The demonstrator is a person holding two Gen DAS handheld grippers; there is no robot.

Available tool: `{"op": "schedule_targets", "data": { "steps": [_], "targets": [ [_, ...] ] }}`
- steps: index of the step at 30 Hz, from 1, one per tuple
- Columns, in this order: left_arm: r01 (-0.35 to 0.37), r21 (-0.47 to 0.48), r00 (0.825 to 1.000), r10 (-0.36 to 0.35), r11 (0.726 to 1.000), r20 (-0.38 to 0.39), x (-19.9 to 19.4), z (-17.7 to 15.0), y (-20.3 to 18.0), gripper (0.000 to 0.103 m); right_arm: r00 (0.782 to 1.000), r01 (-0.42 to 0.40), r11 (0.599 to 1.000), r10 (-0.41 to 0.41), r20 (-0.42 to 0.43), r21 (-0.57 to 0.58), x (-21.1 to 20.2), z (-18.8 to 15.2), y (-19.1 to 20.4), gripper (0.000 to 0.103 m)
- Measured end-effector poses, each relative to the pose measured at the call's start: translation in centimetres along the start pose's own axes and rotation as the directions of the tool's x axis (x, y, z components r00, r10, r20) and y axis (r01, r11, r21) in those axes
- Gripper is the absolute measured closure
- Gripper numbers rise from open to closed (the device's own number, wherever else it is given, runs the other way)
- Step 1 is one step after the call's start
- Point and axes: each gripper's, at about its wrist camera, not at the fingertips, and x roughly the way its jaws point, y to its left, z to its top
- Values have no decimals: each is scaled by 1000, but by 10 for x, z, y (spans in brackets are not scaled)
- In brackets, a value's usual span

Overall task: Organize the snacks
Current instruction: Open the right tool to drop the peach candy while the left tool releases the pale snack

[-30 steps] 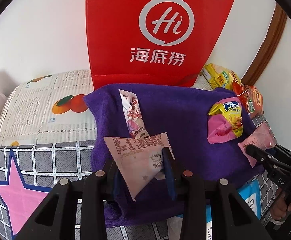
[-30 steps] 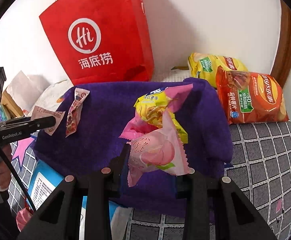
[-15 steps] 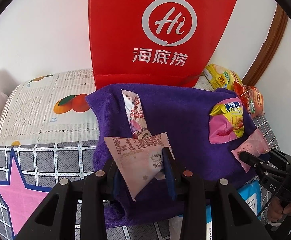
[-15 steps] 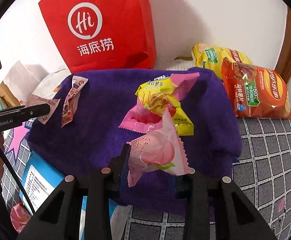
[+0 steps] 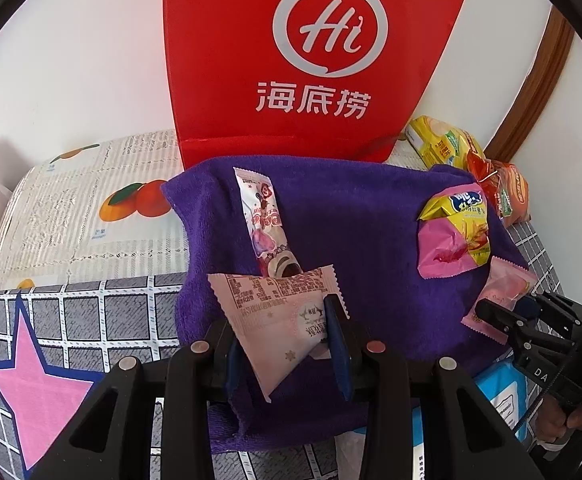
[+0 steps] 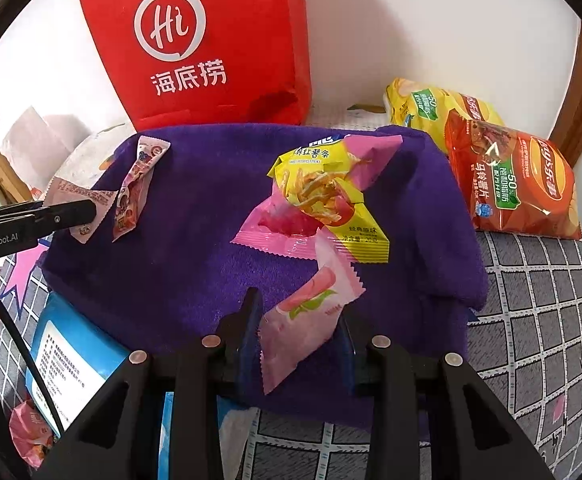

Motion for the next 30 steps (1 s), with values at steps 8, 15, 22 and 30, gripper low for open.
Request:
{"op": "schedule_targets", "data": {
  "steps": [8,15,22,30],
  "targets": [
    [5,9,1000,-5,1000,-22,7,-4,-4,68,999,19,1000,-18,42,-25,-10,0,2,45],
    [15,7,999,-15,1000,-38,10,-5,-3,68,995,39,999,-35,92,-37,-21,0,4,39],
    [25,8,998,-25,1000,-57,12,-6,-3,68,992,53,998,-48,114,-40,-28,2,6,39],
    [32,23,997,-30,999,-76,12,-6,-7,67,990,67,998,-63,129,-22,-40,7,8,39]
  ]
}}
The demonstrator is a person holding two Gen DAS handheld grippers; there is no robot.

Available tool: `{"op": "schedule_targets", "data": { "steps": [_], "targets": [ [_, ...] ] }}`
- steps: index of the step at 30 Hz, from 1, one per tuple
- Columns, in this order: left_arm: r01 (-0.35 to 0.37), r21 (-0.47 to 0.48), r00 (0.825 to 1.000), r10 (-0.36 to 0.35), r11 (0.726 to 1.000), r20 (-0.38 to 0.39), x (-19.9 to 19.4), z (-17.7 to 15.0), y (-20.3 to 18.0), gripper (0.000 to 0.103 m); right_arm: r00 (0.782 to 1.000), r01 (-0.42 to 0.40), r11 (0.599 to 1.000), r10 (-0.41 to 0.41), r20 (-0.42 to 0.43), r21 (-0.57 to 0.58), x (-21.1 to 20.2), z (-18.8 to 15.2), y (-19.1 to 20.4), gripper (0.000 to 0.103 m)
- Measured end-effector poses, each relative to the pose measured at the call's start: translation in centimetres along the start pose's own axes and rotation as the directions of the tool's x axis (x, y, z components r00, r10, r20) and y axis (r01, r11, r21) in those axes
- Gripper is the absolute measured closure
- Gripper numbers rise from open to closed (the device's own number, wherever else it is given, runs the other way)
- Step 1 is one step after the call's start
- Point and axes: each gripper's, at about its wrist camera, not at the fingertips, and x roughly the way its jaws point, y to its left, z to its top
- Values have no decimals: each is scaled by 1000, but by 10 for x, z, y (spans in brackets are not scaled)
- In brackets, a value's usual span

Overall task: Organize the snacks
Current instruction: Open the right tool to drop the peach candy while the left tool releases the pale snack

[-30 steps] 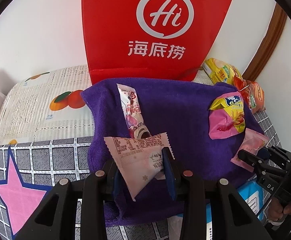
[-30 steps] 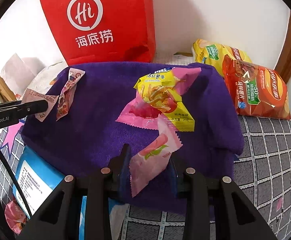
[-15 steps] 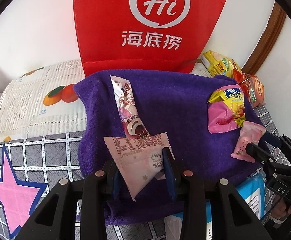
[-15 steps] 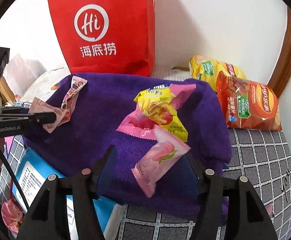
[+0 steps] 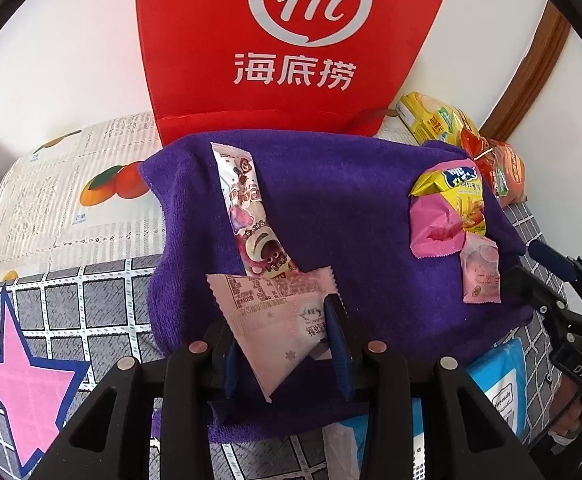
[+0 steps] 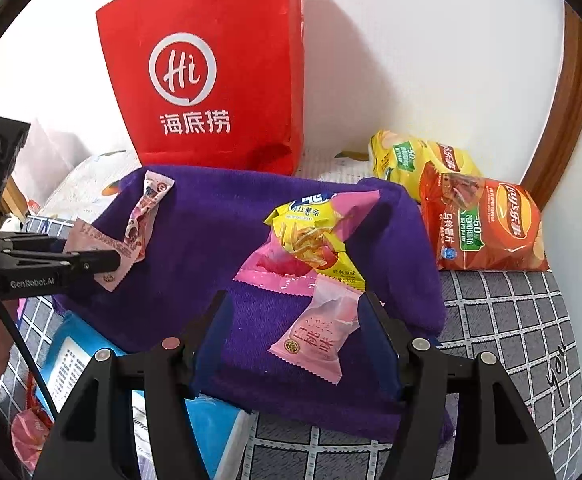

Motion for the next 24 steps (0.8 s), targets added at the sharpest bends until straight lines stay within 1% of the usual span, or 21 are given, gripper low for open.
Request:
{"op": "schedule_targets", "data": {
  "steps": [1,2,4,7,13,16,18,20,24],
  "targets": [
    [3,-1,1000,-3,1000,-5,-1,0,0,67,1000,-1,1000,1,5,3,-3,0,0,39],
    [2,-2,1000,-2,1000,-7,-1,0,-1,62,1000,-2,1000,2,7,6,-5,0,0,39],
    [-4,2,1000,4,1000,-3,-4,0,-2,58,1000,-2,1000,2,10,13,-10,-1,1,39],
    [6,1,1000,-6,1000,4,-11,0,-2,58,1000,-1,999,0,7,33,-16,-3,-1,39],
    [17,19,999,-17,1000,32,-31,0,-5,51,1000,16,998,-17,3,65,-33,-7,-1,39],
    [17,23,999,-18,1000,50,-42,1,-7,45,1000,25,996,-25,1,82,-43,-9,2,39],
    [19,21,998,-20,1000,60,-50,2,-7,43,999,33,996,-33,-3,88,-48,-12,4,39],
    [21,28,997,-23,999,72,-57,2,-8,38,999,40,995,-39,-11,93,-54,-15,6,39],
    [35,49,995,-40,998,91,-69,0,-15,37,999,39,995,-37,-21,96,-64,-22,14,39]
  ]
}}
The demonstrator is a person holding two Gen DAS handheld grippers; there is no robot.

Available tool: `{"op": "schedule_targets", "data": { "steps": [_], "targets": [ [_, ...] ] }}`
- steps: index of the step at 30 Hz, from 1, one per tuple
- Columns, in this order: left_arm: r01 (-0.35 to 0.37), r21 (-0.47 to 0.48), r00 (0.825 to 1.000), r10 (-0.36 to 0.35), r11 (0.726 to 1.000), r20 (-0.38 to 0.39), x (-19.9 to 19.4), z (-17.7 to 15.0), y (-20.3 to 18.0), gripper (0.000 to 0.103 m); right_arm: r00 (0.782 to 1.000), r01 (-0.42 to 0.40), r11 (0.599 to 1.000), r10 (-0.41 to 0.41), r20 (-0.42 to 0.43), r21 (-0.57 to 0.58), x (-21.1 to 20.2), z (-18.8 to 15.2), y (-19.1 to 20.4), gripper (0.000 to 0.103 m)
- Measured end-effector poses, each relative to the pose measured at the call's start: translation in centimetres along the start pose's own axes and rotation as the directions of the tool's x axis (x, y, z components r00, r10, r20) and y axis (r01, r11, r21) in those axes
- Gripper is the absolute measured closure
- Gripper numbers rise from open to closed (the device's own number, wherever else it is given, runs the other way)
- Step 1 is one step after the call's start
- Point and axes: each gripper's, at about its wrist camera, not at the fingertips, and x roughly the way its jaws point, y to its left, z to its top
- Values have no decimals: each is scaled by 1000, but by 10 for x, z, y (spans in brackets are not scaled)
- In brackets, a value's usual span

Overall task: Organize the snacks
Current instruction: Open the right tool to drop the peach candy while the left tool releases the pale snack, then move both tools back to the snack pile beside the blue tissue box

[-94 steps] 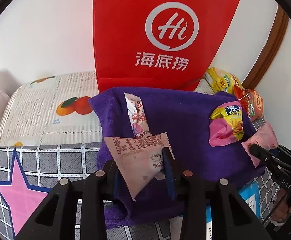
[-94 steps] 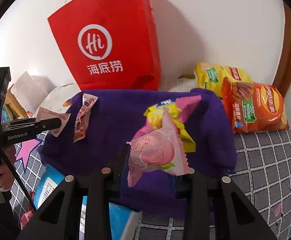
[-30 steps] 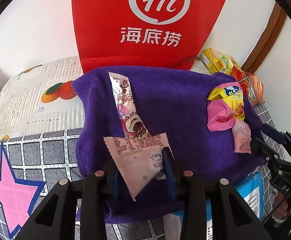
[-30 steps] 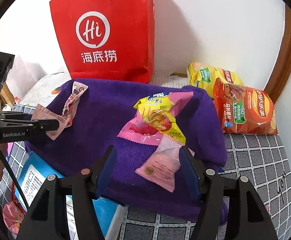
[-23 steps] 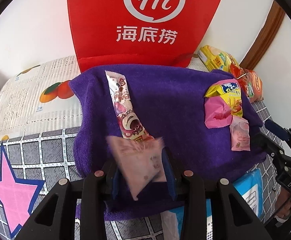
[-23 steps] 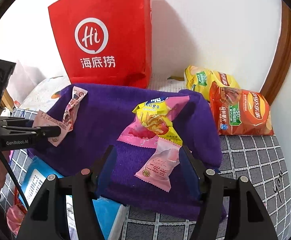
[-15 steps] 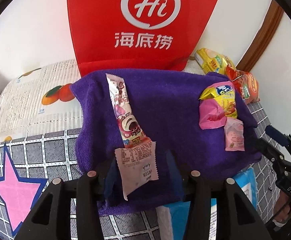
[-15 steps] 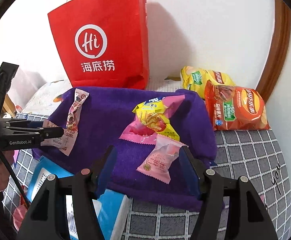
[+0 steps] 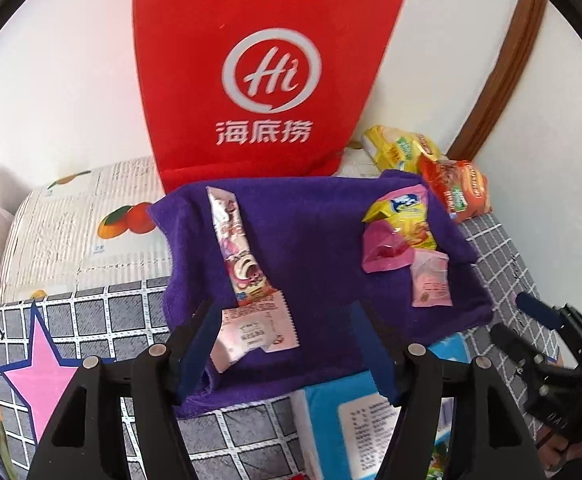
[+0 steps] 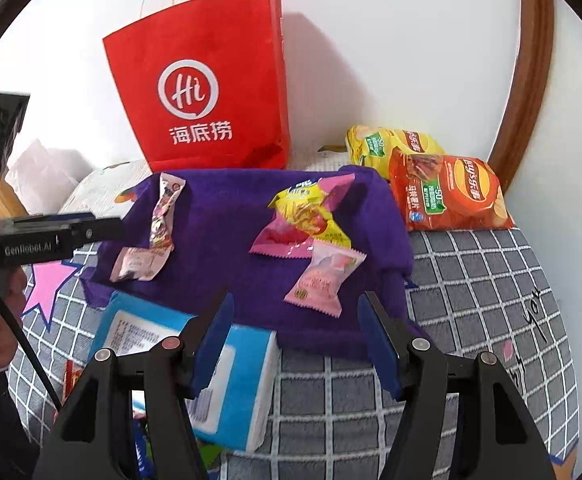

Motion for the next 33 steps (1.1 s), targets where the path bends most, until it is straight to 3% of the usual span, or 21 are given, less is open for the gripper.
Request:
{"op": "schedule_targets", "data": {
  "steps": [9,33],
  "targets": [
    [15,14,999,-16,1000,35,-27,-5,-8,37,999,-23,1000,24,-36,19,-16,-20,14,39],
    [-3,-13,1000,3,1000,28,-74,-74,14,37,996,-63,998,64,-55,19,-50,-74,54,39]
  ]
}}
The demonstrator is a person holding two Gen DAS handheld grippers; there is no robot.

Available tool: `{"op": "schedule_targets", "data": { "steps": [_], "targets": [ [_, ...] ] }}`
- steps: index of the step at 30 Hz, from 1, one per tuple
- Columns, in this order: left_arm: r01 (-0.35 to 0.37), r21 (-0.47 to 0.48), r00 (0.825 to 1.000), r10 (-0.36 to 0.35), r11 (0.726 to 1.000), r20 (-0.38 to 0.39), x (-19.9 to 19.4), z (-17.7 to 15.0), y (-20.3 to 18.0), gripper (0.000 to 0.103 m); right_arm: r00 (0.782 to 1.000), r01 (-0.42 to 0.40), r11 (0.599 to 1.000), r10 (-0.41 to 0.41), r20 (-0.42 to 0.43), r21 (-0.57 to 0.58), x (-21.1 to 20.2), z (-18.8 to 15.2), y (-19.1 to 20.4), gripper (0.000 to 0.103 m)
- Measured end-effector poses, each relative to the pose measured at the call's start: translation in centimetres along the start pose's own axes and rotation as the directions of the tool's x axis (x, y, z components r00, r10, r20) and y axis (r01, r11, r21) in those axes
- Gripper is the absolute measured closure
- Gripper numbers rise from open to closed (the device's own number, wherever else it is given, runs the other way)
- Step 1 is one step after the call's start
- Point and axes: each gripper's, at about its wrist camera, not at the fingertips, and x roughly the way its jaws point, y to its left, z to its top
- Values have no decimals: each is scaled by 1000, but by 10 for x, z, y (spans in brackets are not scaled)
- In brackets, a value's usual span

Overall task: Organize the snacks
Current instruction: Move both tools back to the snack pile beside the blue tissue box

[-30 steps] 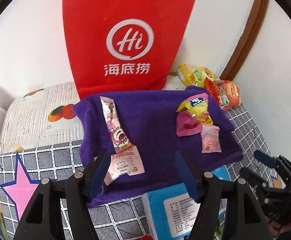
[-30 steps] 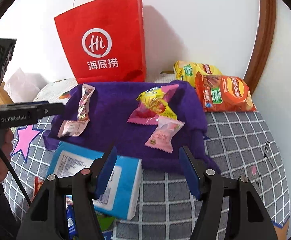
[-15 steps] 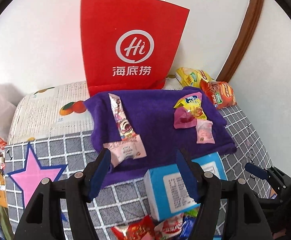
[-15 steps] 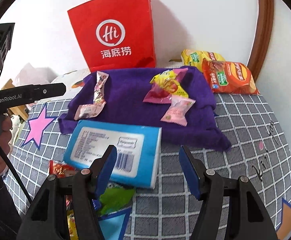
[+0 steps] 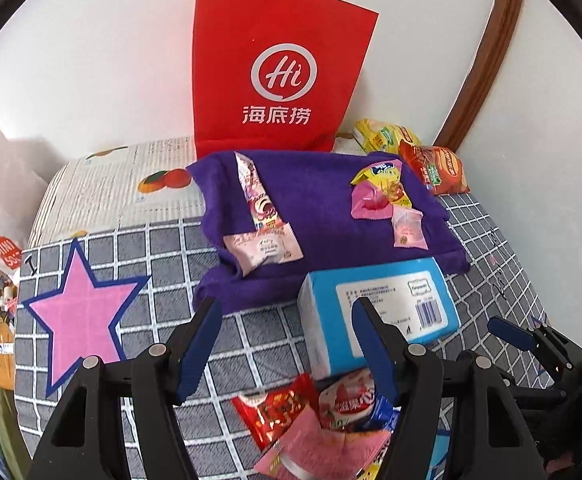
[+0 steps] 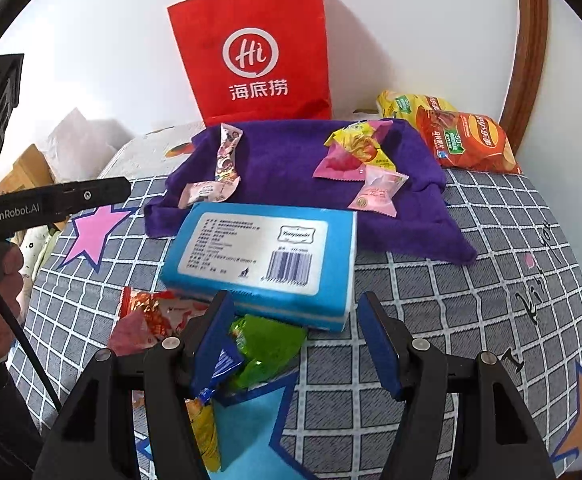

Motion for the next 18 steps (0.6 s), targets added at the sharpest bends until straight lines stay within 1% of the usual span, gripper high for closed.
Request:
{"op": "schedule_targets", "data": {
  "steps": [9,18],
  "targets": [
    [0,-18,1000,0,1000,-4,-6,-19,14,38,1000,-13,1000,13,-4,-17,-1,-10,16,39],
    [6,-46,1000,-6,999,-16,1,-27,31,37,998,-35,999,33,-51,-39,17,-16,35,39]
  ]
}}
